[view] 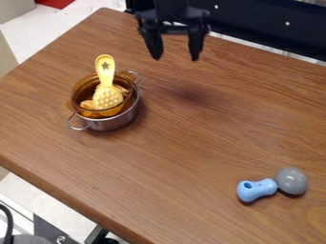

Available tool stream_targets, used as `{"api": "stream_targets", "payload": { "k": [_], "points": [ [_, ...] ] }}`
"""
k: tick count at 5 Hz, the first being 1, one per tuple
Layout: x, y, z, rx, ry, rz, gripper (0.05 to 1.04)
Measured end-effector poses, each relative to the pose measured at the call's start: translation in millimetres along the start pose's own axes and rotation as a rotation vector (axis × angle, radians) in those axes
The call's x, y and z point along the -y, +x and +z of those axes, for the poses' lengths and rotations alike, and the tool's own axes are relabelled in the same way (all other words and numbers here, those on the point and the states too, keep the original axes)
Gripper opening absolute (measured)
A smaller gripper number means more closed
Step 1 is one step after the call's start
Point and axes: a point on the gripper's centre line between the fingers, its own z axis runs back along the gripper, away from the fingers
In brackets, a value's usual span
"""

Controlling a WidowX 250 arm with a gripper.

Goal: Move the yellow brush outside the silver pan middle of table.

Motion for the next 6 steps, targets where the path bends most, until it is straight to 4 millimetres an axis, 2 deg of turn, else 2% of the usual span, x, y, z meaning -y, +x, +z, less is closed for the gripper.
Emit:
{"api": "stream_targets", "payload": {
  "k": [1,3,4,6],
  "points": [
    [-14,-1,18,0.022,0.025,0.005,1.0],
    [-50,-8,37,0.067,0.076,0.081,1.001],
    [-71,-15,32,0.08,0.095,0.139,1.0],
    [-88,-44,11,-0.01,0.106,0.209,1.0]
  ]
}}
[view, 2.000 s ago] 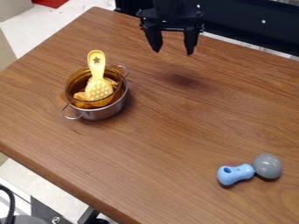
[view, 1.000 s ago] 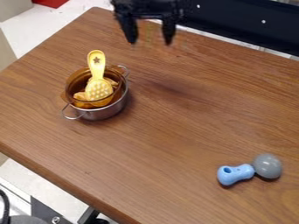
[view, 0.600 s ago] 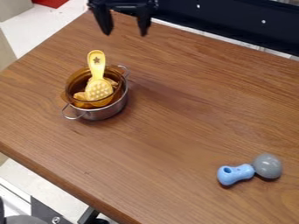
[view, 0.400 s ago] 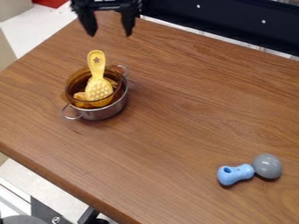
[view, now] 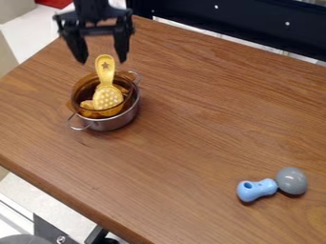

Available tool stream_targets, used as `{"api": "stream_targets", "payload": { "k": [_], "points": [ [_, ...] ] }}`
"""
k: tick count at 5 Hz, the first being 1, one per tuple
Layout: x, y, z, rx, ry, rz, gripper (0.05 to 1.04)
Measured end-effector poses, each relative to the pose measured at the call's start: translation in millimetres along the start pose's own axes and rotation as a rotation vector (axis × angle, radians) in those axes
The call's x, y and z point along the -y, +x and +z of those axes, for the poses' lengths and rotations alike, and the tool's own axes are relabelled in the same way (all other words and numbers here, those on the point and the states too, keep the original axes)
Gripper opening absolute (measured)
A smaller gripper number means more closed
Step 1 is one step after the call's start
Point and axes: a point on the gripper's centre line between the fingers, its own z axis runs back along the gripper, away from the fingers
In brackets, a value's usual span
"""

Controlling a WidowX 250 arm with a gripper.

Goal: Move the yellow brush outside the silver pan middle of table.

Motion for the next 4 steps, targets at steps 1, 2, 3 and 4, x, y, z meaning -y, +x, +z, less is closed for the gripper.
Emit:
{"api": "stream_targets", "payload": {
  "k": [1,2,3,4],
  "points": [
    [-0.5,-7.1,1.3,0.026,-0.003,0.008,1.0],
    [-0.5,-6.6,1.0,0.031,0.0,0.019,1.0],
    [1.0,-5.3,-2.9,0.055,0.004,0.028,1.0],
    [1.0,-1.9,-4.1,0.073,0.003,0.039,1.0]
  ]
}}
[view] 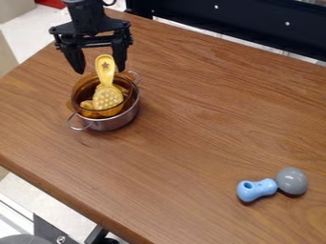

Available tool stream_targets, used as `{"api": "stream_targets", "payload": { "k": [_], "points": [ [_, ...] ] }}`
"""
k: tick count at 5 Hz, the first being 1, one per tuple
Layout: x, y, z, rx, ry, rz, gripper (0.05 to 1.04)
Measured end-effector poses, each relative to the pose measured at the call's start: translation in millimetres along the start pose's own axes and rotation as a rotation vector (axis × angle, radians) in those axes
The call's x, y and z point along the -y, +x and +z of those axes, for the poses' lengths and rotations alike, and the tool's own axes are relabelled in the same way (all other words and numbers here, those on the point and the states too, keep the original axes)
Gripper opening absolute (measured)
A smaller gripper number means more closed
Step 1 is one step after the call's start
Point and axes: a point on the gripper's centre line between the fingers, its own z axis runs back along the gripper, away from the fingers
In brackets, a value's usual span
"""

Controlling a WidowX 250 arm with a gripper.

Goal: Move the yellow brush outside the silver pan middle of table.

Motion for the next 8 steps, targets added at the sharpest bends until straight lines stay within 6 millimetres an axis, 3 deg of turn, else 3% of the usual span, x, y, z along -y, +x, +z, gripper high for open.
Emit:
{"api": "stream_targets", "payload": {
  "k": [3,7,8],
  "points": [
    [-2,-4,-26,-0.022,0.044,-0.027,1.0],
    [1,-6,-35,0.0,0.067,0.001,0.972],
    [1,-8,-39,-0.019,0.07,0.005,0.707]
  ]
}}
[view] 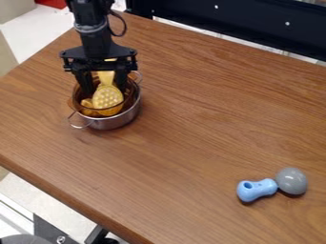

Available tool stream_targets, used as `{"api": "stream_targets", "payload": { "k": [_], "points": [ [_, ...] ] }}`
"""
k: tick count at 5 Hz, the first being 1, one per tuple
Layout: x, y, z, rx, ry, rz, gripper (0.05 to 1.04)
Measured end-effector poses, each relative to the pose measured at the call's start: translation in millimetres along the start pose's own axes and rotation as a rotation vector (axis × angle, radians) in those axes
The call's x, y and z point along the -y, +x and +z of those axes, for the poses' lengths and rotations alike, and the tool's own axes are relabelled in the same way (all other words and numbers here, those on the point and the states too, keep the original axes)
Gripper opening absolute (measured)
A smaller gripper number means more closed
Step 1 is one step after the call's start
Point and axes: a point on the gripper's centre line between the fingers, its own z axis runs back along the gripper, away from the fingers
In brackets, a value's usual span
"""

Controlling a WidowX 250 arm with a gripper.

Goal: Move the yellow brush outside the silver pan middle of table.

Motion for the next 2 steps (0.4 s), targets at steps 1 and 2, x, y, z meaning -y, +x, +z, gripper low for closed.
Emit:
{"api": "stream_targets", "payload": {
  "k": [1,2],
  "points": [
    [-1.2,-0.8,0.3,-0.007,0.005,0.012,0.41],
    [-2.1,-2.3,0.6,-0.018,0.011,0.009,0.314]
  ]
}}
